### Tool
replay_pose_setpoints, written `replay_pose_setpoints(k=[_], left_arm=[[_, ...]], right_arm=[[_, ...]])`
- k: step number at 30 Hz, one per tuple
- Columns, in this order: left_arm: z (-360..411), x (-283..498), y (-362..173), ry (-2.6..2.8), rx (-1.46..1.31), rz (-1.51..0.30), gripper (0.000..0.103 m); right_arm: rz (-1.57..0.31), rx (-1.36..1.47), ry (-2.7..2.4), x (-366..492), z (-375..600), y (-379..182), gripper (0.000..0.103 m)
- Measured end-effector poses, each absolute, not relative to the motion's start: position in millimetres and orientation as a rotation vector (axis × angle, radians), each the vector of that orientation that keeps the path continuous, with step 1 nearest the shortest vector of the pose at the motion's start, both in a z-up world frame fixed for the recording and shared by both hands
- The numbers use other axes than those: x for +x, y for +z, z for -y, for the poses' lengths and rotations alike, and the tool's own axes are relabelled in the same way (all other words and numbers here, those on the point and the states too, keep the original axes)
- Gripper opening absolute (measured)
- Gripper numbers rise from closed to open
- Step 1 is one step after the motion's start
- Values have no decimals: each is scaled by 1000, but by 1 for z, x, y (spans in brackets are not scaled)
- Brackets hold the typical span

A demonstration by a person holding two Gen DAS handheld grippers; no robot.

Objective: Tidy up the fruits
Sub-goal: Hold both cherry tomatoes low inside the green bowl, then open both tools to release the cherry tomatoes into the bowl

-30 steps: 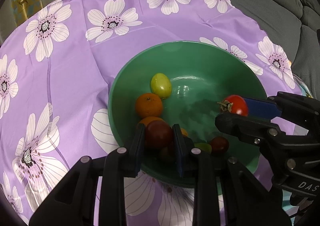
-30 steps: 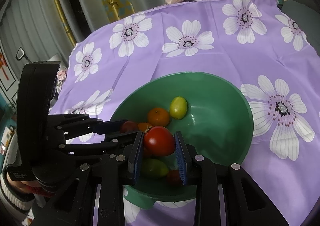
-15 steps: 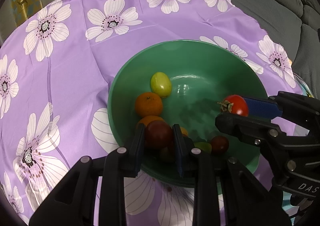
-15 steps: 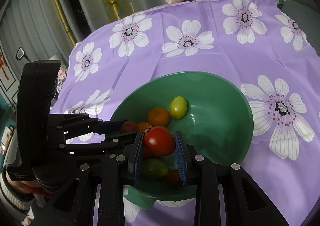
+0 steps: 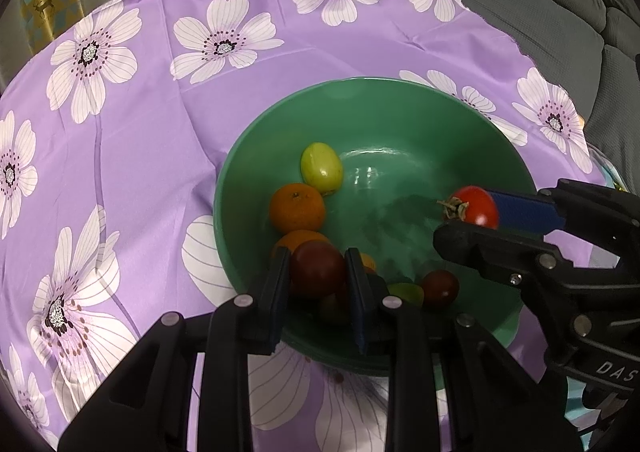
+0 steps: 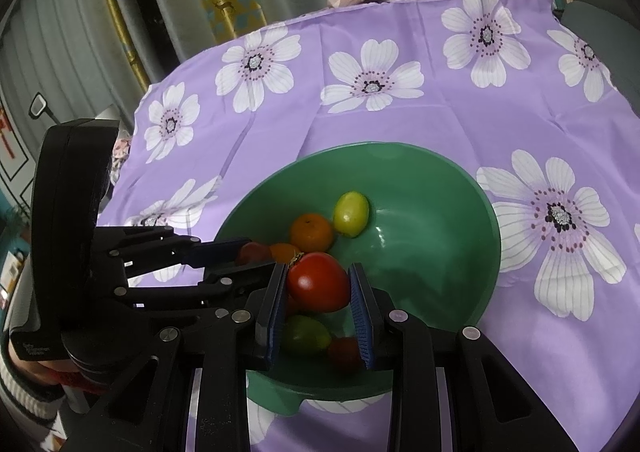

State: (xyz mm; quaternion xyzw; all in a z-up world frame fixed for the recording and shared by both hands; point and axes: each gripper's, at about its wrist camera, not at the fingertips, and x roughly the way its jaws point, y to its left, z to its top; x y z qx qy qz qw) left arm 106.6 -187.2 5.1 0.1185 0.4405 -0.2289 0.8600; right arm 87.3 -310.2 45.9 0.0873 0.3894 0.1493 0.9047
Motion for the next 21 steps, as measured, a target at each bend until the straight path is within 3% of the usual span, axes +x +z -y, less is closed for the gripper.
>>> replay_pose_setpoints(k=[12, 16, 18, 21], left_arm=[[188, 108, 5, -472, 258, -929, 28], [190, 102, 11, -471, 257, -911, 46], [190, 100, 16, -460, 258, -902, 50], [186, 95, 25, -435, 254, -884, 63]], right_arm=[[-820, 199, 283, 89, 311, 45, 32], [-818, 198, 272, 87, 313, 47, 32], [-818, 185, 265, 86, 313, 49, 34], [-814, 161, 249, 82, 314, 55, 46]])
